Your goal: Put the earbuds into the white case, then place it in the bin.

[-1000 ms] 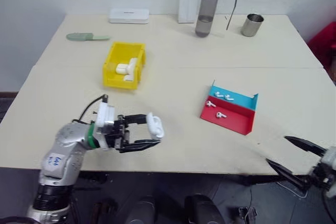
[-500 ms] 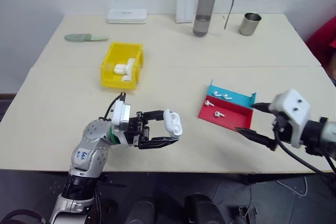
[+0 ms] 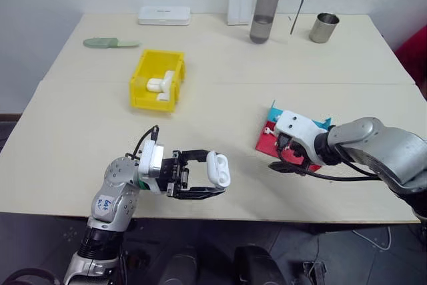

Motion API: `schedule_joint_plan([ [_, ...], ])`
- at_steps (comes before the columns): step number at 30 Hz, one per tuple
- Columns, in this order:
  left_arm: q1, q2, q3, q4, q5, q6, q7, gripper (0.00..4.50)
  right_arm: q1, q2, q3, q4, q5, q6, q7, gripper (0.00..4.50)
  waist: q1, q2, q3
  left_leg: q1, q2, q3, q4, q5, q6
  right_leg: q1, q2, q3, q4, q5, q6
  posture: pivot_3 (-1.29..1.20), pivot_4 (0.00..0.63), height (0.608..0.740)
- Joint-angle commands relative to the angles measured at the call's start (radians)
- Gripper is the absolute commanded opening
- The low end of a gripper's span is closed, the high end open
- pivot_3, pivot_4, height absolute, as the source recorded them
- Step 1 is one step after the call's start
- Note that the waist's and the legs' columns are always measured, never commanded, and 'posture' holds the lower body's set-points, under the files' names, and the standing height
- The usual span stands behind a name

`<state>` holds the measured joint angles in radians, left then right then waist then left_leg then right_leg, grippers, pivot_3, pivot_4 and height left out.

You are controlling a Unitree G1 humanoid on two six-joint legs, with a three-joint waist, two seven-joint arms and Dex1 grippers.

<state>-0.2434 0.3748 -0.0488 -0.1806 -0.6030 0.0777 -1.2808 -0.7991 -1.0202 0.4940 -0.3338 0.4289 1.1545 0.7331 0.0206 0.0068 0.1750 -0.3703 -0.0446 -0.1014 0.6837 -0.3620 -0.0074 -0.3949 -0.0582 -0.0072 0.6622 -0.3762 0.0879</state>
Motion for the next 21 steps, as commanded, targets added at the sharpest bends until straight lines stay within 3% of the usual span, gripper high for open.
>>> schedule_joint_plan([
  [1, 0.014, 0.013, -0.004, -0.045, 0.007, -0.016, 0.012, 2.75, -0.061, -0.001, 0.024, 0.05, -0.078, -0.071, 0.075, 3.32, -0.003, 0.0, 0.0, 0.0, 0.0, 0.0, 0.0, 0.0, 0.0, 0.0, 0.0, 0.0, 0.0, 0.0, 0.0, 0.0, 0.15, 0.74],
  [2, 0.017, 0.014, -0.006, -0.049, 0.009, -0.016, 0.015, 2.75, -0.075, 0.005, 0.031, 0.065, -0.093, -0.081, 0.096, 2.97, -0.004, 0.0, 0.0, 0.0, 0.0, 0.0, 0.0, 0.0, 0.0, 0.0, 0.0, 0.0, 0.0, 0.0, 0.0, 0.0, 0.15, 0.74],
  [21, 0.036, 0.035, -0.019, -0.09, 0.006, -0.003, 0.054, 2.75, -0.16, 0.102, 0.13, 0.309, -0.35, -0.263, 0.377, 2.97, -0.02, 0.0, 0.0, 0.0, 0.0, 0.0, 0.0, 0.0, 0.0, -0.001, 0.0, -0.001, 0.001, 0.0, 0.0, 0.0, 0.15, 0.74],
])
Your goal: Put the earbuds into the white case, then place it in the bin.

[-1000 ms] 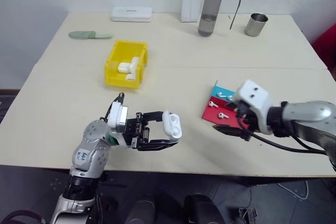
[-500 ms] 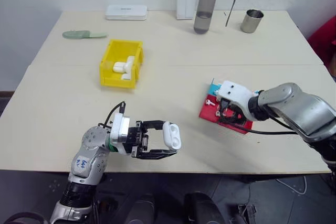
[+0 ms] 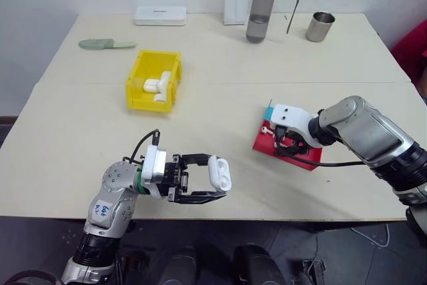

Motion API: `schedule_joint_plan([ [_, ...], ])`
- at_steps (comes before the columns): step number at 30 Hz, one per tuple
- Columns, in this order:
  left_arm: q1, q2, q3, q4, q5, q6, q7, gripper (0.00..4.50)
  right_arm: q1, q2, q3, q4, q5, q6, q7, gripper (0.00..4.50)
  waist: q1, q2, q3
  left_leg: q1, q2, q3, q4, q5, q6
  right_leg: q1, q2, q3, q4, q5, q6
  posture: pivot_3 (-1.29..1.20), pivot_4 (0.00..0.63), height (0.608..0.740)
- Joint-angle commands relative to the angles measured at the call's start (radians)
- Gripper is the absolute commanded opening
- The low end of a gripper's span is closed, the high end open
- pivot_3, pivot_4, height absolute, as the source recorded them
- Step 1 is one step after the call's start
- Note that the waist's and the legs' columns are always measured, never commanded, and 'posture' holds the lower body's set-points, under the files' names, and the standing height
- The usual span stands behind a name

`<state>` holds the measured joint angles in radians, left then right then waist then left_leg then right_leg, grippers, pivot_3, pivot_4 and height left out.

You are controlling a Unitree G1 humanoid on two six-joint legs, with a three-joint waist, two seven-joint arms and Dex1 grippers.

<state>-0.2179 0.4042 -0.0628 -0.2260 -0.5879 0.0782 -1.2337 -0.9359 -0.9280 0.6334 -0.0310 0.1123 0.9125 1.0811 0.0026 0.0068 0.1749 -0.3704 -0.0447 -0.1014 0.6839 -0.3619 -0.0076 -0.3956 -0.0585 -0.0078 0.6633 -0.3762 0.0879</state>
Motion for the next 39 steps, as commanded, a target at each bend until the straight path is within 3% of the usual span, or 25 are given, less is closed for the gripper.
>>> schedule_joint_plan([
  [1, 0.014, 0.008, -0.004, -0.048, -0.01, -0.003, 0.008, 2.75, -0.023, 0.016, -0.011, 0.013, -0.042, -0.025, 0.037, 2.97, -0.003, 0.0, 0.0, 0.0, 0.0, 0.0, 0.0, 0.0, 0.0, 0.0, 0.0, 0.0, 0.0, 0.0, 0.0, 0.0, 0.15, 0.74],
  [9, 0.025, 0.02, -0.003, -0.059, -0.011, 0.0, 0.006, 2.75, -0.03, 0.066, -0.018, 0.083, -0.103, -0.062, 0.077, 2.97, -0.006, 0.0, 0.0, 0.0, 0.0, 0.0, 0.0, 0.0, 0.0, 0.0, 0.0, 0.0, 0.001, 0.0, 0.0, 0.0, 0.15, 0.74],
  [12, 0.028, 0.024, 0.0, -0.061, -0.011, 0.002, 0.005, 2.75, -0.033, 0.081, -0.021, 0.102, -0.123, -0.075, 0.091, 2.39, -0.006, 0.0, 0.0, 0.001, 0.0, 0.0, 0.0, 0.0, 0.0, 0.0, 0.0, 0.0, 0.001, 0.0, 0.0, 0.0, 0.15, 0.74],
  [16, 0.03, 0.025, 0.0, -0.064, -0.012, 0.003, 0.009, 2.75, -0.031, 0.092, -0.027, 0.11, -0.143, -0.083, 0.105, 1.1, -0.005, 0.0, 0.0, 0.001, 0.0, 0.0, 0.001, 0.0, 0.0, 0.0, 0.0, 0.0, 0.001, 0.0, 0.0, 0.0, 0.15, 0.74],
  [36, 0.025, 0.034, 0.001, -0.063, -0.017, 0.008, 0.014, 2.75, 0.001, 0.082, -0.036, 0.104, -0.215, -0.121, 0.167, 1.1, -0.005, 0.0, 0.0, 0.001, 0.0, 0.0, 0.001, 0.0, 0.0, 0.0, 0.0, 0.0, 0.001, 0.0, 0.0, 0.0, 0.15, 0.74],
  [39, 0.025, 0.035, 0.003, -0.064, -0.018, 0.009, 0.013, 2.75, 0.005, 0.084, -0.039, 0.102, -0.218, -0.121, 0.172, 0.51, -0.005, 0.0, 0.0, 0.001, 0.0, 0.0, 0.001, 0.0, 0.0, 0.0, 0.0, 0.0, 0.002, 0.0, 0.0, 0.0, 0.15, 0.74],
])
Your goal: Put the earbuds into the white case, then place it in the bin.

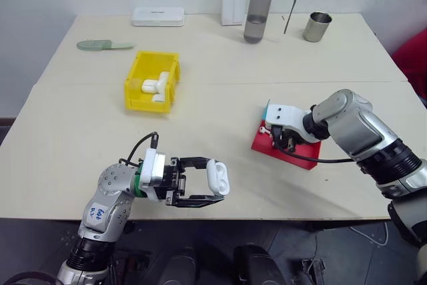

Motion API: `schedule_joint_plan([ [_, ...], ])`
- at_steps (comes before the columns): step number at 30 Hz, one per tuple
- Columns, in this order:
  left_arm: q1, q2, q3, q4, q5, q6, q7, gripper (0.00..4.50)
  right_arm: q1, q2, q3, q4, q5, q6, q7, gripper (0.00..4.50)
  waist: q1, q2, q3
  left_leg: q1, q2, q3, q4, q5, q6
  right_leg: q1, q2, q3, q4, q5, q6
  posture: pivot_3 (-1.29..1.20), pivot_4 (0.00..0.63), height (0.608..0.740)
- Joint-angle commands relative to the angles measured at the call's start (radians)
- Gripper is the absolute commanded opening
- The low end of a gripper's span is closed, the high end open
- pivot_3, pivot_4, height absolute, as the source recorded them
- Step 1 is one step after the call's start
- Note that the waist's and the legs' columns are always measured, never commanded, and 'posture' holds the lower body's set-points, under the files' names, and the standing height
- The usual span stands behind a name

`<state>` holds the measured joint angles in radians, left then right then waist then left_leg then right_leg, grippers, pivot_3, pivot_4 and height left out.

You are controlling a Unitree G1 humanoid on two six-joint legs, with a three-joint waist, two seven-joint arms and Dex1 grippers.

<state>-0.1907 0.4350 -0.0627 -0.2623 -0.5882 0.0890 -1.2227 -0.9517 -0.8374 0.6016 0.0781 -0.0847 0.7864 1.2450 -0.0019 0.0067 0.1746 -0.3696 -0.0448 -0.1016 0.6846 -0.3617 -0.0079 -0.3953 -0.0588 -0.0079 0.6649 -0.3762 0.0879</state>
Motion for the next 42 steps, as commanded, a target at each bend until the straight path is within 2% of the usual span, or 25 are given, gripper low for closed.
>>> schedule_joint_plan([
  [1, -0.002, 0.005, 0.003, -0.028, -0.019, -0.002, 0.001, 2.75, 0.022, -0.004, -0.009, -0.006, -0.022, 0.006, 0.007, 0.44, 0.0, 0.0, 0.0, 0.0, 0.0, 0.0, 0.0, 0.0, 0.0, 0.0, 0.0, 0.0, 0.0, 0.0, 0.0, 0.0, 0.15, 0.74],
  [7, -0.013, -0.008, 0.022, -0.03, -0.047, 0.006, 0.016, 2.75, 0.02, 0.0, -0.04, -0.007, -0.025, 0.002, 0.007, 0.44, 0.0, 0.0, 0.0, 0.0, 0.0, 0.0, 0.0, 0.0, 0.0, 0.0, 0.0, 0.0, 0.0, 0.0, 0.0, 0.0, 0.15, 0.74],
  [10, -0.028, -0.025, 0.037, -0.026, -0.064, -0.003, 0.033, 2.75, 0.027, -0.021, -0.103, -0.032, 0.011, -0.012, 0.013, 0.44, 0.0, 0.0, 0.0, 0.0, 0.0, 0.0, 0.0, 0.0, 0.0, 0.0, 0.0, 0.0, 0.0, 0.0, 0.0, 0.0, 0.15, 0.74],
  [15, -0.064, -0.049, 0.061, 0.003, -0.102, -0.009, 0.024, 2.75, 0.152, -0.061, -0.383, -0.175, 0.245, -0.099, 0.092, 0.44, 0.004, 0.0, 0.0, -0.001, -0.001, 0.0, 0.0, 0.0, 0.0, -0.001, 0.0, -0.001, 0.0, 0.0, 0.0, 0.0, 0.15, 0.74],
  [17, -0.082, -0.066, 0.079, 0.031, -0.15, -0.003, -0.005, 2.75, 0.236, -0.033, -0.527, -0.238, 0.372, -0.138, 0.108, 0.44, 0.004, -0.001, 0.0, -0.001, 0.0, 0.0, 0.0, 0.0, 0.0, 0.0, -0.001, -0.002, 0.001, 0.0, 0.0, 0.0, 0.15, 0.74],
  [19, -0.101, -0.063, 0.073, 0.056, -0.161, 0.01, -0.043, 2.75, 0.303, 0.017, -0.653, -0.298, 0.505, -0.173, 0.118, 0.44, 0.002, -0.001, 0.0, -0.001, 0.0, -0.001, 0.0, 0.0, 0.0, 0.0, -0.001, -0.003, 0.003, 0.0, 0.0, 0.0, 0.15, 0.74],
  [20, -0.113, -0.063, 0.067, 0.071, -0.157, 0.008, -0.06, 2.75, 0.335, 0.049, -0.704, -0.341, 0.549, -0.159, 0.078, 0.44, 0.001, -0.001, 0.0, -0.001, 0.0, -0.001, 0.0, 0.0, 0.0, 0.0, -0.001, -0.003, 0.003, 0.0, 0.0, 0.0, 0.15, 0.74],
  [23, -0.162, -0.084, 0.055, 0.132, -0.157, 0.005, -0.101, 2.75, 0.415, 0.246, -0.873, -0.476, 0.767, -0.16, -0.1, 0.44, -0.001, -0.001, 0.0, 0.001, 0.0, 0.0, 0.001, 0.0, 0.0, 0.001, 0.0, -0.003, 0.005, 0.0, 0.0, 0.0, 0.15, 0.74],
  [27, -0.219, -0.118, 0.044, 0.212, -0.15, 0.002, -0.148, 2.75, 0.479, 0.406, -0.875, -0.619, 0.839, -0.197, -0.291, 0.44, 0.0, -0.001, 0.0, 0.001, 0.0, -0.001, 0.003, 0.001, -0.001, 0.0, -0.001, -0.004, 0.009, 0.0, 0.0, 0.0, 0.15, 0.74],
  [31, -0.271, -0.167, 0.027, 0.279, -0.13, -0.032, -0.196, 2.75, 0.5, 0.499, -0.781, -0.669, 0.807, -0.31, -0.332, 0.44, -0.002, -0.001, 0.0, 0.001, -0.001, -0.001, 0.004, 0.001, -0.001, 0.0, -0.001, -0.004, 0.009, 0.0, 0.0, 0.0, 0.15, 0.74],
  [42, -0.302, -0.192, 0.039, 0.304, -0.122, -0.02, -0.201, 2.75, 0.534, 0.504, -0.636, -0.678, 0.797, -0.446, -0.316, 0.44, -0.003, -0.001, 0.0, 0.001, -0.001, -0.001, 0.004, 0.001, -0.001, 0.0, -0.001, -0.004, 0.01, 0.0, 0.0, 0.0, 0.15, 0.74],
])
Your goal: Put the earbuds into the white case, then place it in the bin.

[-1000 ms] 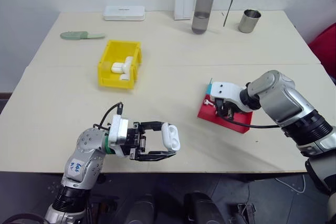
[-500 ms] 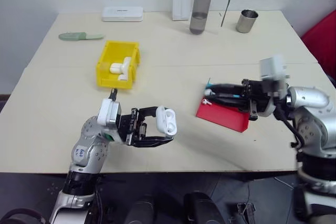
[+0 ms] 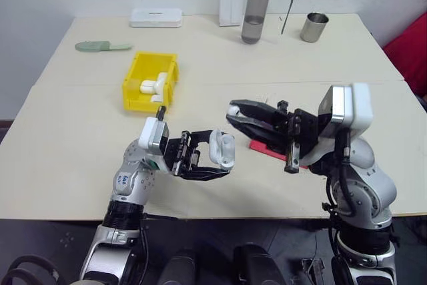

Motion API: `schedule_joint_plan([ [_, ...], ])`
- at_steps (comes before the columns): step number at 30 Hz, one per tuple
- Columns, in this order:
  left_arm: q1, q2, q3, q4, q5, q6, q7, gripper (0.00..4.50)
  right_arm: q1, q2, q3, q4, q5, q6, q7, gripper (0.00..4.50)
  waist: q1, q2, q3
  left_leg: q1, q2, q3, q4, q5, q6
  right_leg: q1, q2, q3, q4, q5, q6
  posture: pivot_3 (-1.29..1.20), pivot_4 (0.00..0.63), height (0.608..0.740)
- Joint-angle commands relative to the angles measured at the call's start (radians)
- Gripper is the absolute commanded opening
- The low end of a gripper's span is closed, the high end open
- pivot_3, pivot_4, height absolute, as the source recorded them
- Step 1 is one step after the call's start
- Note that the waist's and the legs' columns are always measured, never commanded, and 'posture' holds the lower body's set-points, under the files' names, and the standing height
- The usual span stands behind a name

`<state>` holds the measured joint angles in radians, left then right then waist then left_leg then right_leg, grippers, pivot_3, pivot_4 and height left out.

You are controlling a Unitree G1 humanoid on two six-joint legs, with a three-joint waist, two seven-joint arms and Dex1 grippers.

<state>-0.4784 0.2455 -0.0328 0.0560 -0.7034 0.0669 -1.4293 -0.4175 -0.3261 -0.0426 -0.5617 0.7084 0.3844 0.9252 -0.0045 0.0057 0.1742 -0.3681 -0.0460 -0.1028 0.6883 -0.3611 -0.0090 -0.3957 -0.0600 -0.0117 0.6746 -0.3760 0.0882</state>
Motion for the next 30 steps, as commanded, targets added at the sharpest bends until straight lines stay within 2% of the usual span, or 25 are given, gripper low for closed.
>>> schedule_joint_plan([
  [1, -0.014, -0.002, 0.01, -0.015, -0.008, 0.006, 0.01, 2.75, 0.003, -0.011, 0.013, -0.038, 0.004, -0.052, 0.007, 0.44, 0.0, 0.0, 0.0, 0.0, 0.0, 0.0, 0.0, 0.0, 0.0, 0.0, 0.0, 0.0, 0.0, 0.0, 0.0, 0.0, 0.15, 0.74],
  [30, 0.017, 0.001, 0.018, -0.102, -0.025, 0.08, 0.041, 2.75, 0.089, -0.07, 0.106, 0.137, -0.138, -0.298, 0.1, 0.44, 0.001, 0.0, 0.0, 0.0, 0.0, 0.0, 0.0, 0.0, 0.0, 0.0, 0.0, 0.0, 0.0, 0.0, 0.0, 0.0, 0.15, 0.74],
])
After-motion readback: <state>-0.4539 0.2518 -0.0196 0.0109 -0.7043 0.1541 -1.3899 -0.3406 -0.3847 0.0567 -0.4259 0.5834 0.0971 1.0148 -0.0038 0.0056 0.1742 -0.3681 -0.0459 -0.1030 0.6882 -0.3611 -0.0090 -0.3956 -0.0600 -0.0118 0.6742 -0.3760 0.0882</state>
